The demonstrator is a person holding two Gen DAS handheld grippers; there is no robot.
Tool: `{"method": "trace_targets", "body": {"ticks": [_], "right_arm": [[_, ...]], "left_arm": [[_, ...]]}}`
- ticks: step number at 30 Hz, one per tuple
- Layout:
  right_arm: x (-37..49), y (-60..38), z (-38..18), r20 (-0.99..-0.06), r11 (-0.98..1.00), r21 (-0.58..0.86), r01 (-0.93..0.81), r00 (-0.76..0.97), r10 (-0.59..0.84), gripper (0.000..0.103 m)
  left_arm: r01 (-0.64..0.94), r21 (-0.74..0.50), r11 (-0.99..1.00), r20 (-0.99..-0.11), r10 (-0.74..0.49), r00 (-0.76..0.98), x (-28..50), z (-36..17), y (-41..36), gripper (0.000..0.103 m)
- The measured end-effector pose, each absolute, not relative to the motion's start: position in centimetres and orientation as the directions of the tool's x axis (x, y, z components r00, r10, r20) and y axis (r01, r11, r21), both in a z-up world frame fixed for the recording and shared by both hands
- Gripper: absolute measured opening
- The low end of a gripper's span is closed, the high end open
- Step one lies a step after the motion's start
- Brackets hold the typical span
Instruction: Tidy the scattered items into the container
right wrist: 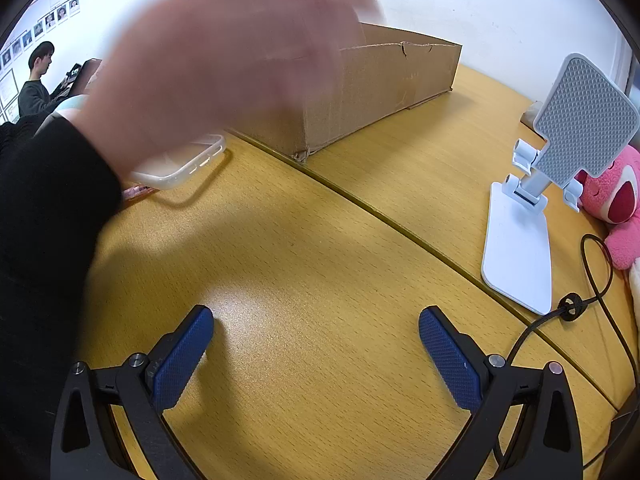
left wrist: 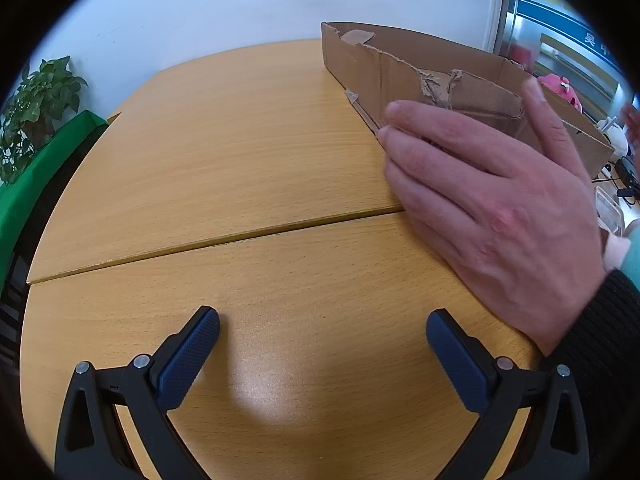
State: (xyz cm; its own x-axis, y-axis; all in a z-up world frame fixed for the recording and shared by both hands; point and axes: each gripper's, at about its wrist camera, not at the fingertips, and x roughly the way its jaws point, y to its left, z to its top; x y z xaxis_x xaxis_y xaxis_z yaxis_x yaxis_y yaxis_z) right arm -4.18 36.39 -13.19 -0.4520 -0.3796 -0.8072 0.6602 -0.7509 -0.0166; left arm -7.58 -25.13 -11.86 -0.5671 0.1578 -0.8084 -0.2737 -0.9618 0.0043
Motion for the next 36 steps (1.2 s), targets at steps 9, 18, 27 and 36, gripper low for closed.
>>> {"method": "trace_targets", "body": {"ticks": [9,18,27,36], "right_arm": [[-4.1,36.3,-13.2,-0.807,-0.752,-0.017,0.659,-0.453,-0.379,0.103],[-4.1,36.3,-13.3,-0.807,-0.752,-0.017,0.659,-0.453,-0.378,0.103],[-4.2,34.7,-13.3,-0.807,-0.819,-0.02,0.574,-0.492,-0.326,0.103],[-3.0,33.2,-13.0,-0.808,-0.915,-0.019,0.404,-0.545,-0.224,0.103]], "left_arm": [[-0.274,0.004,-0.962,-0.808,0.158,-0.567,-7.7,-11.8,-25.2,0.103],[-0.274,0.004,-0.962,-0.808,0.159,-0.567,-7.7,-11.9,-25.2,0.103],[-0.274,0.002,-0.962,-0.808,0.16,-0.568,-7.2,-12.2,-25.3,0.103],[-0.185,0.014,-0.983,-0.807,0.098,-0.583,-6.4,-12.5,-25.1,0.103]]}}
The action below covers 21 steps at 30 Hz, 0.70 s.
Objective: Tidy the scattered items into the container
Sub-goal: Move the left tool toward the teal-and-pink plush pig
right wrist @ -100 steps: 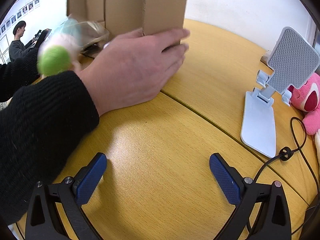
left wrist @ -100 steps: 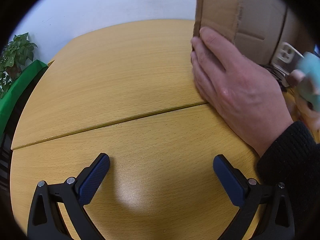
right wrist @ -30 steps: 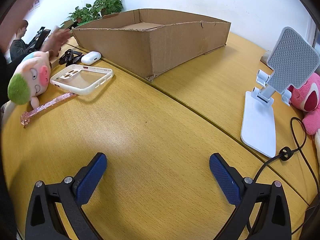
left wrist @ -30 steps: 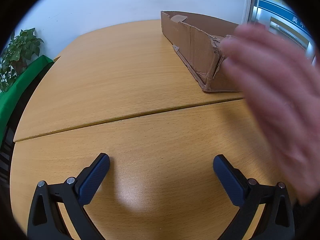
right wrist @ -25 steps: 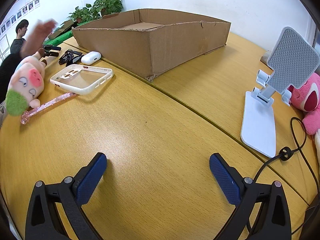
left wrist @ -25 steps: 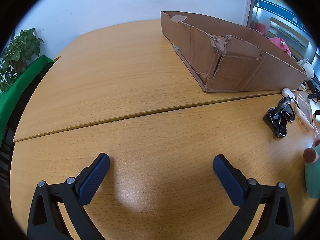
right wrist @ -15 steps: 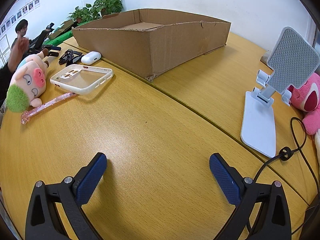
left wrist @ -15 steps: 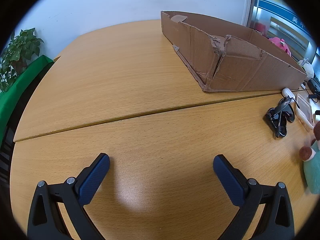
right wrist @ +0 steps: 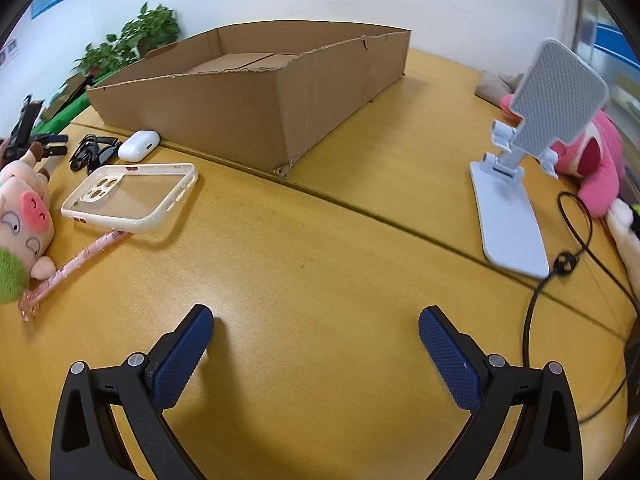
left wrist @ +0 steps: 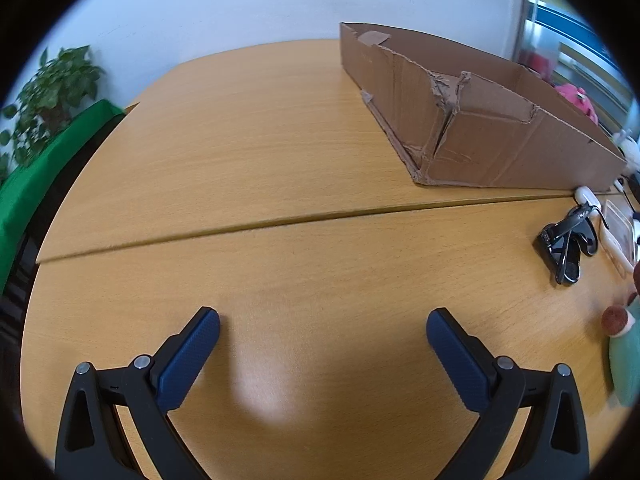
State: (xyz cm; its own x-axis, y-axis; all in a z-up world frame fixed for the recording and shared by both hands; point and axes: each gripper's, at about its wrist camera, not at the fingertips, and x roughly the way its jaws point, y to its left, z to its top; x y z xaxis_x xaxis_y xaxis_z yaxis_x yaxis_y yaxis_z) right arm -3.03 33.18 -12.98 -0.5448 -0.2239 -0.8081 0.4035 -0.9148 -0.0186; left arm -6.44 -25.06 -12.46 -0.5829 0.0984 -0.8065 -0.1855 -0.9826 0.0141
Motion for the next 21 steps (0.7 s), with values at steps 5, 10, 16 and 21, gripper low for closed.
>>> {"method": "trace_targets", "body": {"ticks": [5,10,16,21], "right_arm": [[-1.0,31.1,-13.0,-0.808,-0.903,-0.019,0.43,-0.539,-0.24,0.103],[-0.8,30.6,-13.0,-0.808,-0.916,-0.017,0.402,-0.545,-0.224,0.103],[-1.1,30.4,-13.2,-0.807,-0.933,-0.016,0.36,-0.556,-0.2,0.103],[-1.3,30.2,-13.1,-0.807,-0.94,-0.016,0.342,-0.559,-0.189,0.103]], "left_arm": [[-0.177,0.009,-0.984,-0.807,0.098,-0.583,-4.1,-12.3,-22.5,0.103],[-0.244,0.006,-0.97,-0.809,0.139,-0.571,-2.6,-12.1,-19.5,0.103],[-0.251,-0.133,-0.959,-0.703,0.269,-0.659,1.2,-6.9,-16.4,0.103],[-0.422,-0.398,-0.815,-0.597,0.579,-0.555,3.5,-4.5,-12.5,0.103]]}}
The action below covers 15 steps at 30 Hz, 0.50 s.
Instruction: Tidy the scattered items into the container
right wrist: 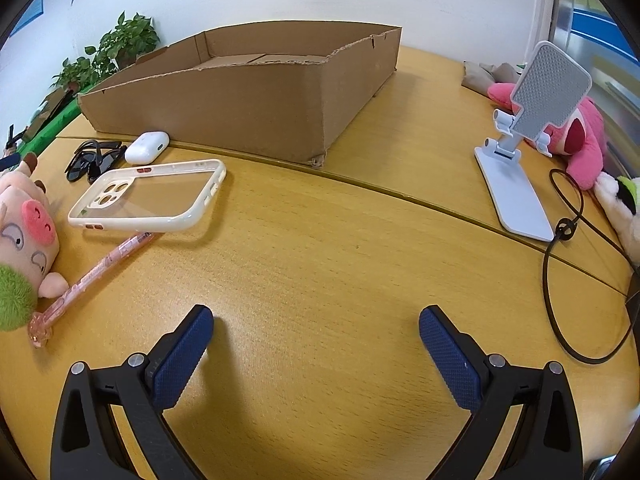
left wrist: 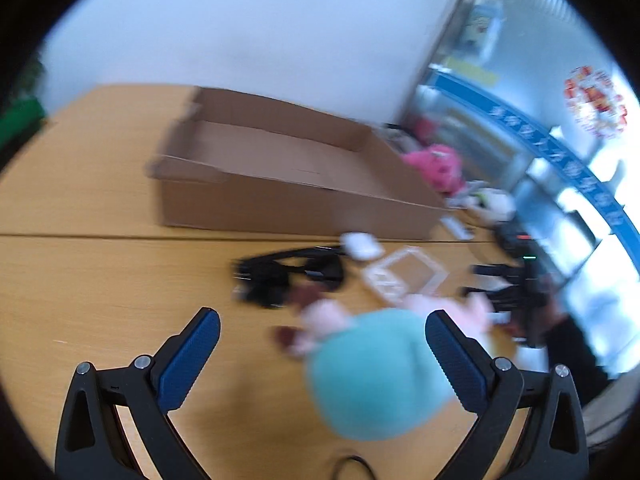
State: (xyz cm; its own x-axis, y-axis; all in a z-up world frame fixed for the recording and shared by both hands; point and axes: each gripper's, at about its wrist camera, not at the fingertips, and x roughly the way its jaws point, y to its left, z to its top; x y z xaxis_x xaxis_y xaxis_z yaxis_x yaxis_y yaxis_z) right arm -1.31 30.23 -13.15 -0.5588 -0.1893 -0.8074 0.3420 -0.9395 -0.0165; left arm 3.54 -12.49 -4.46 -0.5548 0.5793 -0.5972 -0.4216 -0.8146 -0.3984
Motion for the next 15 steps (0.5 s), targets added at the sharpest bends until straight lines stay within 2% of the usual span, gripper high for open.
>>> {"method": "trace_targets", "body": {"ticks": [2,4,6,10,12,15], "right_arm": [[-1.4,30.2,-13.2,-0.808,-0.942,-0.017,0.335,-0.56,-0.185,0.103],[-1.4,30.1,-13.2,-0.807,-0.947,-0.019,0.319,-0.564,-0.174,0.103],[-1.2,29.9,-13.2,-0.807,-0.962,-0.023,0.274,-0.573,-0.144,0.103],[-0.3,28.9,-12.8,-0.828,-0.982,-0.049,0.183,-0.557,-0.062,0.103],[0.6,27.6,-11.5,-0.795,-0.977,-0.112,0.181,-0.606,-0.021,0.102],[2.5,25.4,-7.2,-0.718,-0.96,-0.005,0.281,-0.669,-0.192,0.102]], "left_arm": [[-0.461,-0.418,-0.782,-0.629,0.616,-0.475,2.7,-5.8,-10.4,0.103],[-0.44,-0.409,-0.8,-0.687,0.587,-0.428,1.8,-7.7,-8.8,0.103],[-0.412,-0.511,-0.754,-0.65,0.653,-0.39,1.0,-8.7,-9.1,0.103],[-0.412,-0.492,-0.767,-0.658,0.637,-0.402,1.1,-8.6,-8.9,0.103],[-0.413,-0.487,-0.769,-0.661,0.634,-0.401,1.2,-8.5,-8.9,0.103],[-0.393,-0.512,-0.763,-0.66,0.643,-0.388,0.8,-8.9,-8.8,0.103]]}}
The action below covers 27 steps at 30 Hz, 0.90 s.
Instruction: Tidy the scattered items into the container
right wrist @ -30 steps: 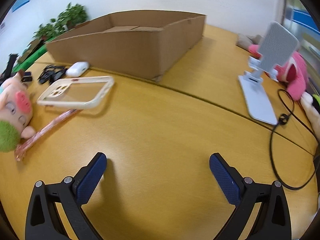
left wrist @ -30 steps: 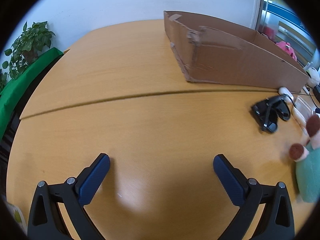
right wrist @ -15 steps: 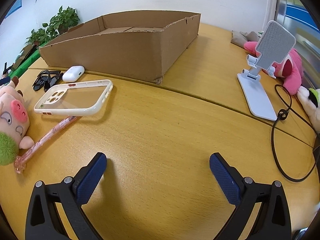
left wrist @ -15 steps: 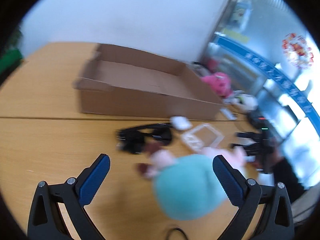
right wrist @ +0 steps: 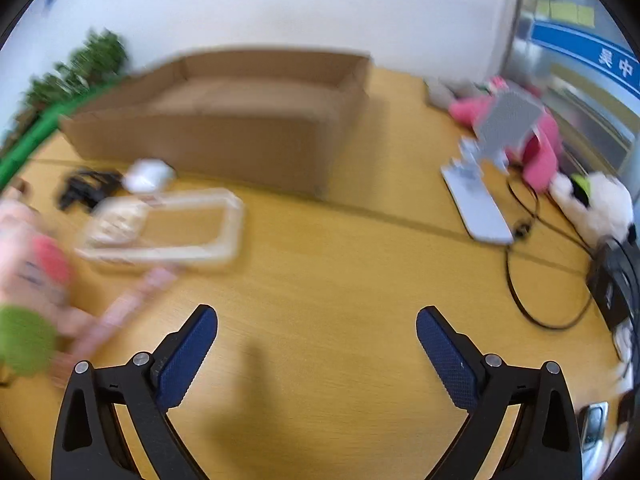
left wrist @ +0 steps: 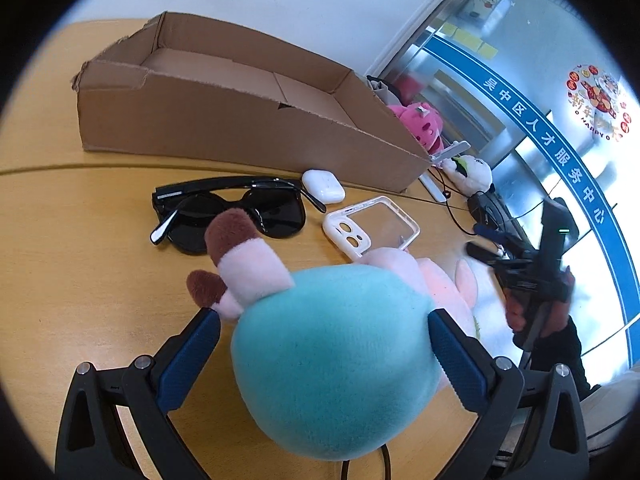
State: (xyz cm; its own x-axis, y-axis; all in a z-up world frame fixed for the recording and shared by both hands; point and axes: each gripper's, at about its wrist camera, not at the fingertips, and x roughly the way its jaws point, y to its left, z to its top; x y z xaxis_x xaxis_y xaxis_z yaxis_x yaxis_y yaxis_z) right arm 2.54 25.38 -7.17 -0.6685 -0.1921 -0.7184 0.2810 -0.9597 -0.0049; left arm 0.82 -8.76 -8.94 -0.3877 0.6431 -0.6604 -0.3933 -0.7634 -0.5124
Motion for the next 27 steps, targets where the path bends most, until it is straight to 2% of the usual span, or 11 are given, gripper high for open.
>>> {"method": "trace_targets", "body": {"ticks": [2,4,7,9,10,12,14,16,20,27], "right_arm": [[4.3,22.7,-4.1,-0.662,-0.899,0.084,0.43,-0.65,-0.373,0.103],[5.7,19.3,-3.2,-0.659,-0.826,0.076,0.558,-0.594,-0.462,0.103],[7.2,14.8,-4.6,-0.709,-0.764,0.015,0.645,-0.532,-0.463,0.103],[7.3,12.5,-6.5,-0.752,-0.734,0.031,0.679,-0.468,-0.465,0.102],[7.2,11.5,-7.4,-0.771,-0.728,0.037,0.684,-0.444,-0.456,0.1],[7.0,10.8,-9.1,-0.797,-0.727,0.072,0.683,-0.399,-0.453,0.099],[6.8,10.1,-9.9,-0.808,-0.715,0.14,0.685,-0.338,-0.482,0.086],[7.3,9.5,-9.9,-0.814,-0.718,0.105,0.688,-0.355,-0.46,0.083],[7.9,9.4,-8.9,-0.808,-0.727,0.083,0.682,-0.381,-0.45,0.074],[7.2,9.6,-3.2,-0.724,-0.732,-0.005,0.682,-0.507,-0.468,0.072]], "left_arm": [[-0.382,-0.534,-0.755,-0.656,0.654,-0.377,0.8,-9.2,-9.0,0.103],[-0.381,-0.542,-0.749,-0.653,0.661,-0.37,1.0,-9.2,-9.2,0.103],[-0.382,-0.545,-0.746,-0.654,0.663,-0.364,1.2,-9.2,-9.3,0.103],[-0.397,-0.534,-0.747,-0.656,0.662,-0.363,1.5,-9.1,-9.2,0.102],[-0.404,-0.532,-0.744,-0.655,0.664,-0.36,1.6,-9.1,-9.1,0.097],[-0.414,-0.525,-0.743,-0.655,0.664,-0.362,1.9,-8.9,-8.9,0.094],[-0.419,-0.519,-0.745,-0.655,0.662,-0.365,2.2,-8.6,-8.7,0.089],[-0.425,-0.504,-0.753,-0.657,0.653,-0.377,2.4,-8.2,-8.6,0.084],[-0.448,-0.477,-0.756,-0.637,0.649,-0.417,3.2,-6.5,-8.5,0.08],[-0.51,-0.417,-0.753,-0.555,0.655,-0.513,1.4,-0.2,-8.6,0.08]]}}
